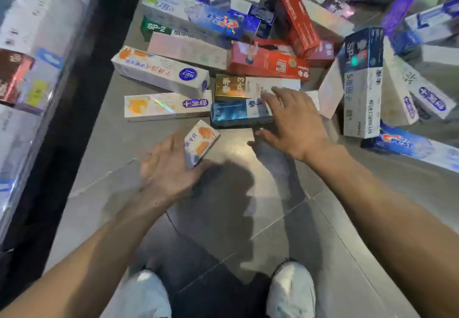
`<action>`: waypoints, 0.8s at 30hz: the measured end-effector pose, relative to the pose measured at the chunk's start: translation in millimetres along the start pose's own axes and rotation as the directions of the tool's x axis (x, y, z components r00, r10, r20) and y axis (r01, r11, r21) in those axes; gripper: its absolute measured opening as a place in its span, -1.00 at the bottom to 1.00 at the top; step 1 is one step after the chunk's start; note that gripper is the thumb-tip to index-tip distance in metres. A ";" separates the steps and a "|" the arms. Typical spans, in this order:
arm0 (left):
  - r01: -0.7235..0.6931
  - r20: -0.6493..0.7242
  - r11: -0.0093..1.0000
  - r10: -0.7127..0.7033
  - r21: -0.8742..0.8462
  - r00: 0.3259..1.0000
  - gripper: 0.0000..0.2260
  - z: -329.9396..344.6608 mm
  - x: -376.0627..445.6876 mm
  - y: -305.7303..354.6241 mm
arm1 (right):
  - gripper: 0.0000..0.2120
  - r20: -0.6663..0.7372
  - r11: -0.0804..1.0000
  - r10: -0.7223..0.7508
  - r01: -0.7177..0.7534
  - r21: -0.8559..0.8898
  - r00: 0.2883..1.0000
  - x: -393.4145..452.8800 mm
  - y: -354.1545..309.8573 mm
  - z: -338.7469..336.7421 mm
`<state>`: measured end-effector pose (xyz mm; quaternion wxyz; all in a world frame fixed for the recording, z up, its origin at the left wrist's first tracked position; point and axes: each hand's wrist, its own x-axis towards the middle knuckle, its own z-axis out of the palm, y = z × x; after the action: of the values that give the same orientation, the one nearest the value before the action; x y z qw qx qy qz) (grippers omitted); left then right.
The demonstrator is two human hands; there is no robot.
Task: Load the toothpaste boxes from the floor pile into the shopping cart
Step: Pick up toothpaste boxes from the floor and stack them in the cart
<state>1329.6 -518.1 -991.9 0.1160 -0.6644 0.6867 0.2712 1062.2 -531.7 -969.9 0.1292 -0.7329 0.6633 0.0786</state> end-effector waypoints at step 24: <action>0.067 0.038 0.491 -0.069 -0.869 0.997 -0.46 -311.3 -224.5 127.9 | -0.73 0.422 -0.129 0.285 -0.402 0.907 0.861 -190.4 -81.3 -340.6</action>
<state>1287.8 -495.1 -590.2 -0.2240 -0.6591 0.4305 0.5746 1103.2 -443.4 -583.4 0.6086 -0.2156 0.6778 -0.3516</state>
